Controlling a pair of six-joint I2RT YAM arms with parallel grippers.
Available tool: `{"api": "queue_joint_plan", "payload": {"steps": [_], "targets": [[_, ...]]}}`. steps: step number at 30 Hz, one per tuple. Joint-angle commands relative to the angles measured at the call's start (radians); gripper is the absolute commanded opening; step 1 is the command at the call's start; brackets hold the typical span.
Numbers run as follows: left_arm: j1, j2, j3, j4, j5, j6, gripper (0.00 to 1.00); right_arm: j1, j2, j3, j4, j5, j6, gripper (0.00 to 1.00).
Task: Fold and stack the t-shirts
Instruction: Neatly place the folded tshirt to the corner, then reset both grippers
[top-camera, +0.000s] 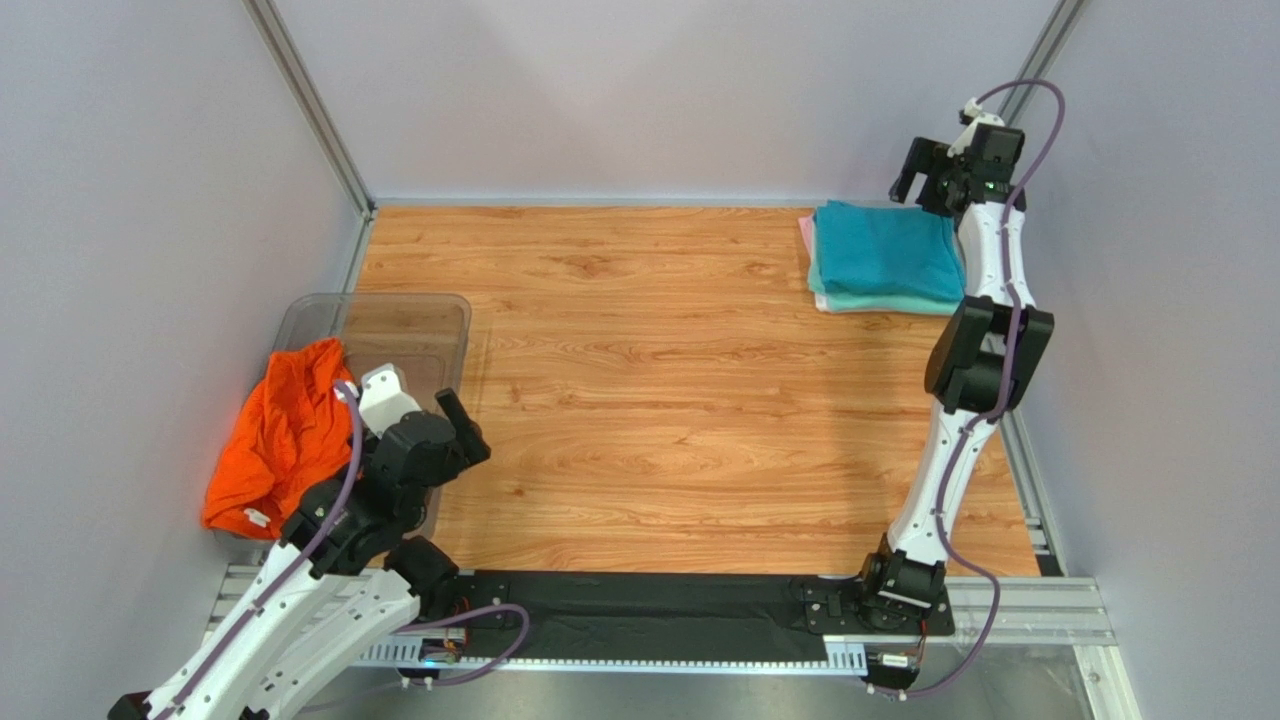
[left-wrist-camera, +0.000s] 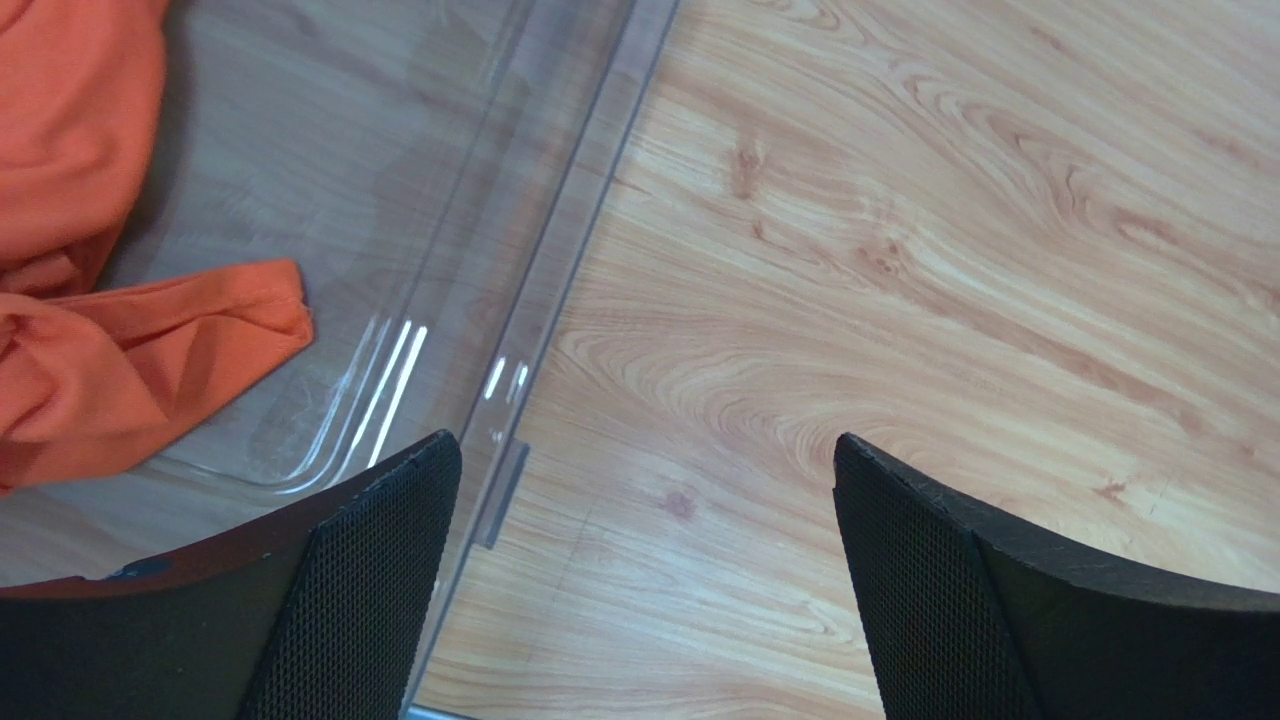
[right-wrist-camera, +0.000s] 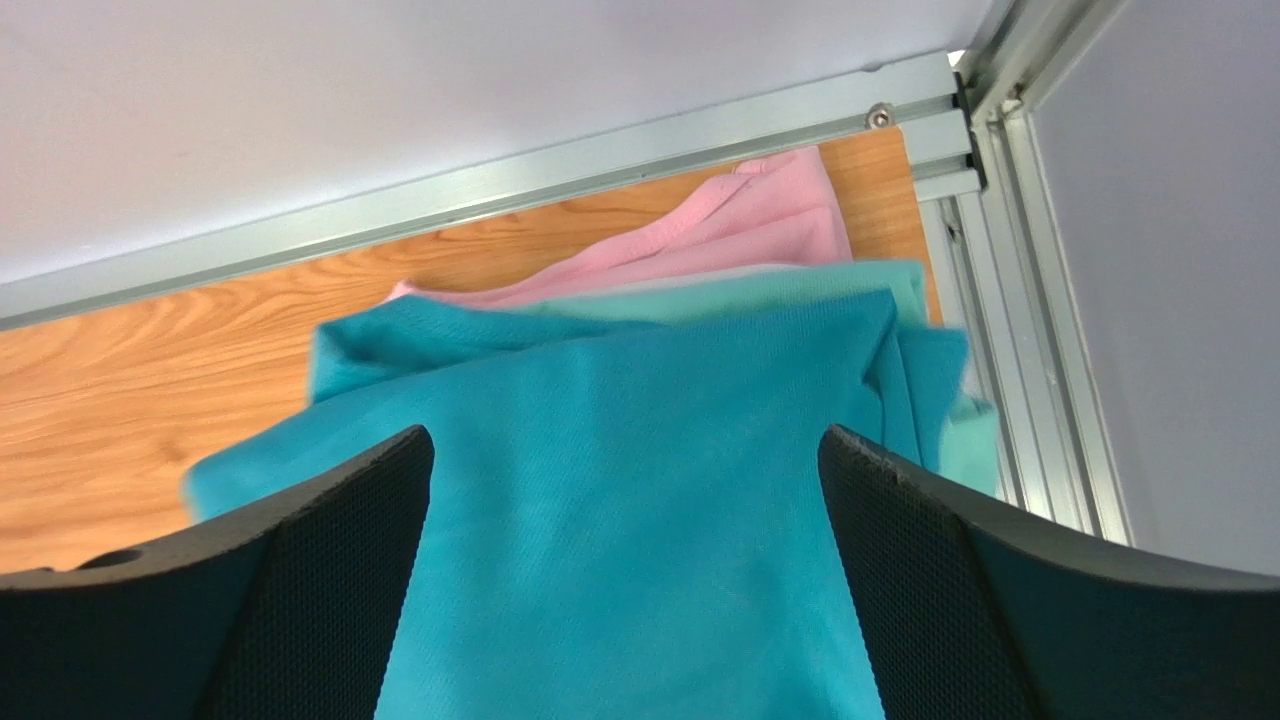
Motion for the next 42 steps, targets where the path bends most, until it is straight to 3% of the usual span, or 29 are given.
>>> {"api": "queue_joint_plan", "payload": {"steps": [1,5,6,10,13,20,29,42], "targets": [[0.001,0.063,0.034,0.088,0.071,0.084,1.00,0.006,-0.304,-0.173,0.014,0.029,0.119,1.00],[-0.001,0.088,0.029,0.188,0.154,0.142,1.00,0.059,-0.623,-0.564,0.058,0.076,0.228,1.00],[-0.001,0.091,0.022,0.206,0.197,0.160,1.00,0.087,-0.675,-0.707,0.087,0.167,0.220,1.00],[-0.001,0.081,-0.015,0.262,0.263,0.180,1.00,0.240,-0.892,-0.979,0.068,0.382,0.231,1.00],[0.001,0.064,-0.035,0.285,0.300,0.194,1.00,0.353,-1.045,-1.168,0.063,0.438,0.294,1.00],[0.000,0.012,-0.113,0.354,0.384,0.243,1.00,0.458,-1.384,-1.477,-0.067,0.530,0.394,1.00],[-0.001,-0.077,-0.198,0.411,0.415,0.240,1.00,0.460,-1.691,-1.663,-0.136,0.535,0.433,1.00],[-0.001,-0.134,-0.195,0.398,0.404,0.235,1.00,0.460,-1.836,-1.680,-0.129,0.543,0.475,1.00]]}}
